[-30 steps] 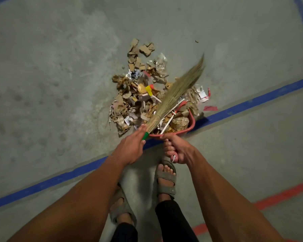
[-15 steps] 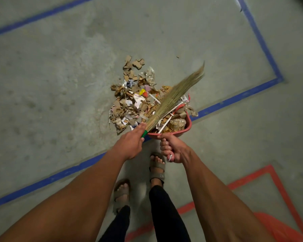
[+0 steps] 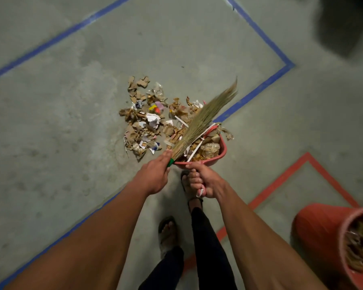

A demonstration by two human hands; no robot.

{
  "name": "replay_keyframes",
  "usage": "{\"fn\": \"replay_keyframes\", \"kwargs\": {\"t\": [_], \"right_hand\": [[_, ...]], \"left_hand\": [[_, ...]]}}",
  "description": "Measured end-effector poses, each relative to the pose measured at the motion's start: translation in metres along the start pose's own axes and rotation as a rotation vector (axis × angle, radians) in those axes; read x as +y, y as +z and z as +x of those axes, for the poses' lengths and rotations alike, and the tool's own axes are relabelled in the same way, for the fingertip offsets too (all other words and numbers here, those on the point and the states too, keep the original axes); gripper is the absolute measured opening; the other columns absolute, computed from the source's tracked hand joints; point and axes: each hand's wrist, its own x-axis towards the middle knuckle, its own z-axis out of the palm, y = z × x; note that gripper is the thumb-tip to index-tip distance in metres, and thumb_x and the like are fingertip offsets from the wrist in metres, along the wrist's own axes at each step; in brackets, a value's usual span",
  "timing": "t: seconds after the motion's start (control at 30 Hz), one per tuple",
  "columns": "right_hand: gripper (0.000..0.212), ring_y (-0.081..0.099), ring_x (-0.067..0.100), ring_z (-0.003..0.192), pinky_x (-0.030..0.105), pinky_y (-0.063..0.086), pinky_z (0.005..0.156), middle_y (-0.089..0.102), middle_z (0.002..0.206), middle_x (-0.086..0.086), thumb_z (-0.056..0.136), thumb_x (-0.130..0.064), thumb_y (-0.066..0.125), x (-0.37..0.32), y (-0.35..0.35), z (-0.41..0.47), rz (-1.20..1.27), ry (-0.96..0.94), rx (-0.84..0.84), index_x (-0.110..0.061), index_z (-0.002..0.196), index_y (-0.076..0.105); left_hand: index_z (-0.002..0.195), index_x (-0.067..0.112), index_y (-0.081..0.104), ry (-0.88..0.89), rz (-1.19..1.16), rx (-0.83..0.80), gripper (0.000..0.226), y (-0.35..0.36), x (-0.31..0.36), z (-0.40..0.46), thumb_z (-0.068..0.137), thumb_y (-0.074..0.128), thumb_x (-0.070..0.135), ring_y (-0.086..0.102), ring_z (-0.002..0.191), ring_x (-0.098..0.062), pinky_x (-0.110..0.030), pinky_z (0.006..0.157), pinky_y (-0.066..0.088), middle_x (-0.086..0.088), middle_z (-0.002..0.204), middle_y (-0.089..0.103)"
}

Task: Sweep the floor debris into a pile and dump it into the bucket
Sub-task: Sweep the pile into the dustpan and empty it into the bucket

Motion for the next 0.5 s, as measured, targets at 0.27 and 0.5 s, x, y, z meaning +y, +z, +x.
{"fn": "replay_keyframes", "kwargs": {"t": [0.27, 0.5], "right_hand": [[0.052, 0.023, 0.004, 0.031, 0.017, 0.019, 0.028, 0.03, 0.044, -0.008, 0.102, -0.014, 0.054, 0.067, -0.048, -0.09, 0.198, -0.191, 0.018, -0.022, 0.051, 0.049], [0.033, 0.022, 0.003, 0.029, 0.017, 0.018, 0.028, 0.028, 0.044, -0.008, 0.103, -0.011, 0.049, 0.104, -0.136, -0.185, 0.392, -0.401, 0.103, -0.017, 0.071, 0.045]], "left_hand": [[0.166, 0.026, 0.012, 0.199, 0.153, -0.091, 0.067, 0.011, 0.078, -0.047, 0.108, 0.044, 0.026, 0.036, 0.15, -0.028, -0.043, 0.12, 0.035, 0.003, 0.172, 0.017], [0.166, 0.031, 0.009, 0.402, 0.26, -0.158, 0.068, 0.05, 0.205, -0.063, 0.108, 0.044, 0.025, 0.048, 0.139, -0.031, -0.042, 0.113, 0.043, 0.005, 0.172, 0.018]]}}
